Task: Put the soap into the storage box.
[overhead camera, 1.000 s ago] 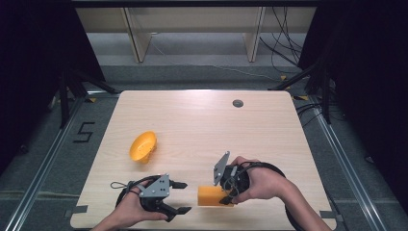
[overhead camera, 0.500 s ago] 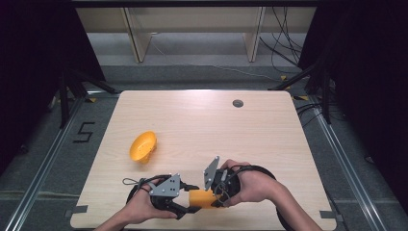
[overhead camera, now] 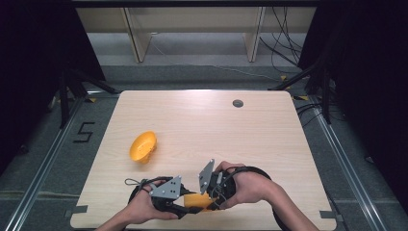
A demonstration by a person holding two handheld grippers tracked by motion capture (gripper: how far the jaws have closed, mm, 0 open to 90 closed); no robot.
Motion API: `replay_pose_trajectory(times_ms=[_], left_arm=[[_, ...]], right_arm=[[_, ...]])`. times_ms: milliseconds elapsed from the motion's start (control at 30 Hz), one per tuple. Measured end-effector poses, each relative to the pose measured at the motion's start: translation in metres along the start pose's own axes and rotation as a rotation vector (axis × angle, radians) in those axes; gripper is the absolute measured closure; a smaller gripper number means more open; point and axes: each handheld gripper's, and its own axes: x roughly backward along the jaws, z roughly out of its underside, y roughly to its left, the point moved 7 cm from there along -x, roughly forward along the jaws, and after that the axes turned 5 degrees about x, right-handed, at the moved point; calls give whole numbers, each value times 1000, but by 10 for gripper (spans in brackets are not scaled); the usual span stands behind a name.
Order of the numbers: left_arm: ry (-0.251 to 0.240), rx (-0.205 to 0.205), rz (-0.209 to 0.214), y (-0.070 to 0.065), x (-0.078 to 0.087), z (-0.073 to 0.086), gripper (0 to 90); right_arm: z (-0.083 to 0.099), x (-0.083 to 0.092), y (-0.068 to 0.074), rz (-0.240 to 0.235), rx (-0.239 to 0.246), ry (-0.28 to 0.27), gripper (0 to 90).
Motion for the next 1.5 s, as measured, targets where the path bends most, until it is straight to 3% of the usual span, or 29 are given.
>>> replay_pose_trajectory(times_ms=[67, 267, 333, 400, 500, 600, 633, 667, 700, 733, 767, 800, 833, 867, 900, 933, 967, 1000, 1033, 1067, 1100, 1133, 1200, 1233, 1300, 1367, 1400, 1433, 1500], left_arm=[[-6, -1, -13, 1, 1, 0, 592], [-16, 26, -39, 0, 5, -4, 603], [-28, 30, -98, 0, 7, -7, 604], [-31, 46, -108, -1, 7, -8, 604], [2, 64, -157, 6, 13, -4, 605], [7, 80, -198, 11, 17, 1, 606], [-3, 107, -198, 12, 19, 2, 606], [-12, 119, -209, 14, 22, 3, 606], [-5, 115, -231, 16, 26, 4, 606], [-19, 138, -262, 19, 33, 5, 606], [-27, 144, -280, 21, 37, 6, 606], [-27, 144, -280, 21, 37, 6, 606], [-41, 168, -329, 26, 46, 8, 605], [-41, 168, -329, 26, 46, 8, 605], [-60, 199, -378, 31, 56, 10, 606], [-61, 200, -408, 34, 62, 11, 605], [-61, 200, -408, 34, 62, 11, 606], [-61, 191, -436, 37, 67, 11, 606], [-62, 207, -504, 39, 77, 14, 606], [-69, 219, -530, 40, 82, 15, 606], [-80, 248, -547, 41, 86, 17, 606], [-80, 248, -547, 41, 86, 17, 606], [-98, 268, -584, 43, 94, 20, 606], [-108, 286, -602, 44, 98, 21, 606], [-141, 308, -651, 48, 108, 22, 606], [-147, 315, -674, 49, 112, 23, 606], [-156, 320, -693, 50, 115, 23, 606], [-176, 328, -706, 51, 118, 23, 606], [-186, 337, -745, 55, 124, 24, 606]], right_arm=[[-1, -1, -2, -3, 19, -13, 615], [-3, 3, -2, -3, 2, -31, 614], [-4, 6, -5, 17, -14, -32, 595], [-4, 6, -7, 20, -27, -36, 586], [-1, 13, -12, 34, -99, -59, 466], [4, 20, -20, 73, -118, -98, 401], [11, 30, -23, 101, -187, -158, 350], [16, 35, -26, 118, -191, -193, 320], [16, 35, -26, 118, -191, -193, 320], [31, 44, -27, 139, -280, -224, 303], [41, 46, -31, 170, -306, -240, 316], [41, 46, -31, 170, -306, -240, 316], [62, 50, -35, 221, -429, -270, 360], [73, 51, -35, 249, -527, -284, 381], [83, 51, -38, 300, -586, -312, 398], [94, 51, -37, 340, -649, -338, 403], [103, 50, -34, 348, -698, -371, 452], [103, 50, -34, 348, -698, -371, 452], [116, 44, -25, 327, -749, -451, 510], [120, 43, -17, 299, -787, -469, 528], [126, 41, -14, 314, -811, -491, 548], [126, 41, -14, 314, -811, -491, 548], [135, 40, -10, 378, -837, -518, 563], [144, 43, -8, 448, -866, -517, 563], [147, 43, -5, 474, -928, -566, 563], [154, 44, -1, 507, -955, -558, 563], [154, 44, -1, 507, -955, -558, 563], [161, 47, -2, 553, -951, -554, 563], [164, 48, -2, 572, -961, -578, 564]])
